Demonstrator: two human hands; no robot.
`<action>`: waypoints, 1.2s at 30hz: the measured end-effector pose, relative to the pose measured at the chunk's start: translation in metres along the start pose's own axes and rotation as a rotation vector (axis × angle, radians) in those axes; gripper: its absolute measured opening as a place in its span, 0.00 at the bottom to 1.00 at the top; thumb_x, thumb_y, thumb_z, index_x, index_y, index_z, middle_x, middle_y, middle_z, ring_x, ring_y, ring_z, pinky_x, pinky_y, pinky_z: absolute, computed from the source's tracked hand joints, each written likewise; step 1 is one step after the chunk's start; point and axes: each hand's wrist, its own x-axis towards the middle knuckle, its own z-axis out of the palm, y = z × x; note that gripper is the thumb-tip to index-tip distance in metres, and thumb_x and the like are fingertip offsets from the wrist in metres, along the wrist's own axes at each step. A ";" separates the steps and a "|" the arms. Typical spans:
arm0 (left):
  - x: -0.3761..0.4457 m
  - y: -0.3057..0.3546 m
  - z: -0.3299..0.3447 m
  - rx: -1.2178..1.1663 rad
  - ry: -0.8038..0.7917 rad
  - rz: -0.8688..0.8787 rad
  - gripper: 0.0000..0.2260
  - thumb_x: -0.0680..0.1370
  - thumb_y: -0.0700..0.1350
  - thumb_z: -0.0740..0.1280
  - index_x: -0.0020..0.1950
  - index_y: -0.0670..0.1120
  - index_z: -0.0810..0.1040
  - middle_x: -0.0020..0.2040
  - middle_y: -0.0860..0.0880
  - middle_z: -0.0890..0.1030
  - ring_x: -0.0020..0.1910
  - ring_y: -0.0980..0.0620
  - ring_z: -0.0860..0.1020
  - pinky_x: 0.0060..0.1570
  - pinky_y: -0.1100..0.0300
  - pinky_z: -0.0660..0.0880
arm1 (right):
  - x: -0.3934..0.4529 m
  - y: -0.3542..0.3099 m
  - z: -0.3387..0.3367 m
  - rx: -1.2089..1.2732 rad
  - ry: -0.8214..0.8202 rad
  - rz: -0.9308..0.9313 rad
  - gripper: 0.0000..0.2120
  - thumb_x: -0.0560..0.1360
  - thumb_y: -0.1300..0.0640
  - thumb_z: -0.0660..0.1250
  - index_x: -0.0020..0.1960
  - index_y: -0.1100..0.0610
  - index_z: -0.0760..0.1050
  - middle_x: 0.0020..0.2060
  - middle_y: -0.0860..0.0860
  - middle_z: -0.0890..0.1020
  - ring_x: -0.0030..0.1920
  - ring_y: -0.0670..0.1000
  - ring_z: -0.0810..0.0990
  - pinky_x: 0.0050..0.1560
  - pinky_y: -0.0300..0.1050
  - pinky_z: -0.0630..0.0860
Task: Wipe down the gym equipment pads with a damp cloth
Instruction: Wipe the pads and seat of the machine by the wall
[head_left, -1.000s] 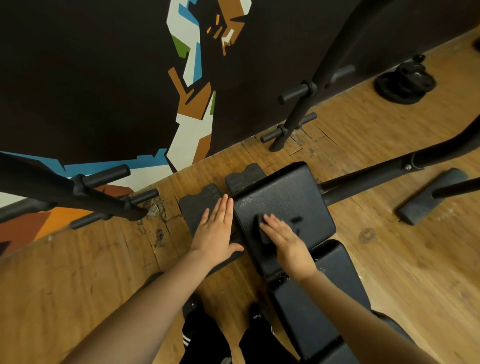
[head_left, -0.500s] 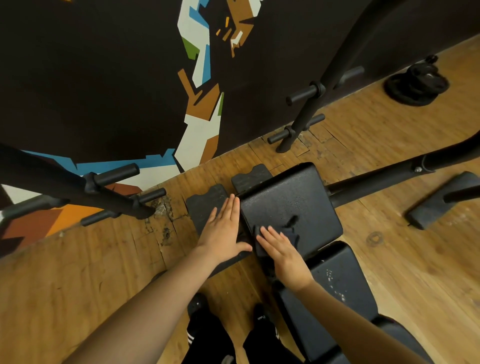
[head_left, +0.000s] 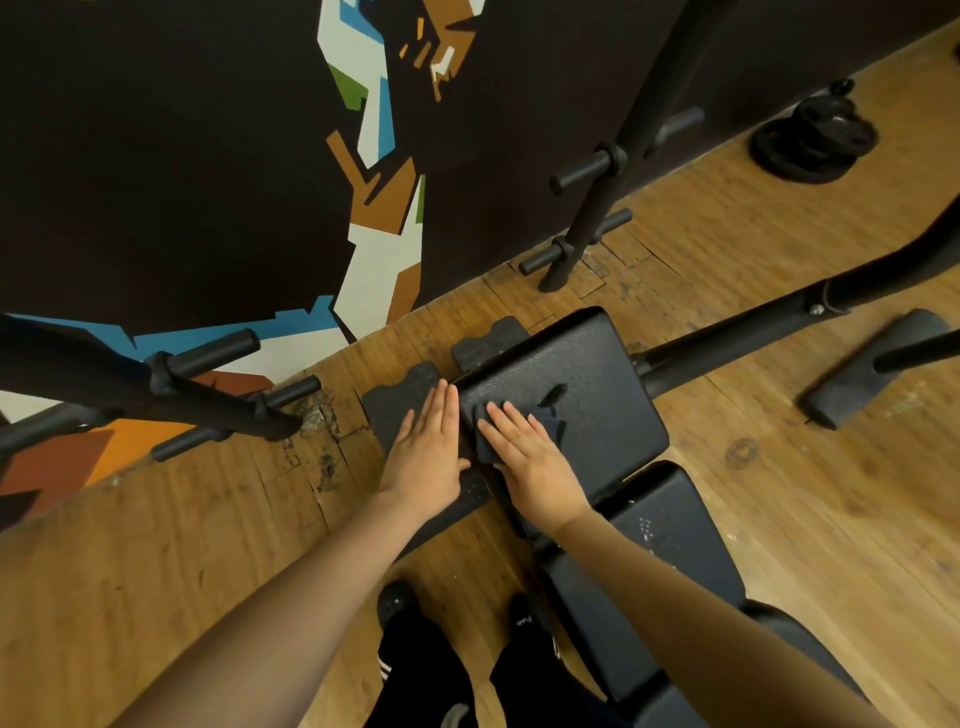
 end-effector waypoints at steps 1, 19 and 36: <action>0.000 -0.001 -0.001 0.023 -0.003 0.008 0.40 0.80 0.49 0.62 0.76 0.41 0.33 0.78 0.44 0.37 0.77 0.50 0.39 0.74 0.54 0.42 | -0.013 0.002 0.003 0.001 0.000 -0.025 0.26 0.73 0.67 0.62 0.71 0.58 0.65 0.70 0.54 0.66 0.73 0.53 0.56 0.69 0.59 0.54; 0.007 0.017 0.006 0.079 -0.006 -0.120 0.51 0.75 0.64 0.64 0.74 0.38 0.31 0.77 0.41 0.34 0.76 0.45 0.37 0.74 0.48 0.45 | 0.094 0.013 -0.059 0.103 -0.110 0.203 0.21 0.78 0.65 0.59 0.71 0.59 0.65 0.71 0.54 0.65 0.73 0.52 0.59 0.70 0.38 0.50; 0.041 0.022 -0.016 -0.007 -0.004 -0.001 0.46 0.77 0.66 0.57 0.76 0.39 0.34 0.77 0.42 0.35 0.76 0.46 0.35 0.74 0.48 0.41 | 0.102 0.027 -0.062 -0.066 -0.119 0.093 0.14 0.75 0.56 0.61 0.56 0.61 0.78 0.52 0.57 0.82 0.55 0.58 0.78 0.62 0.54 0.67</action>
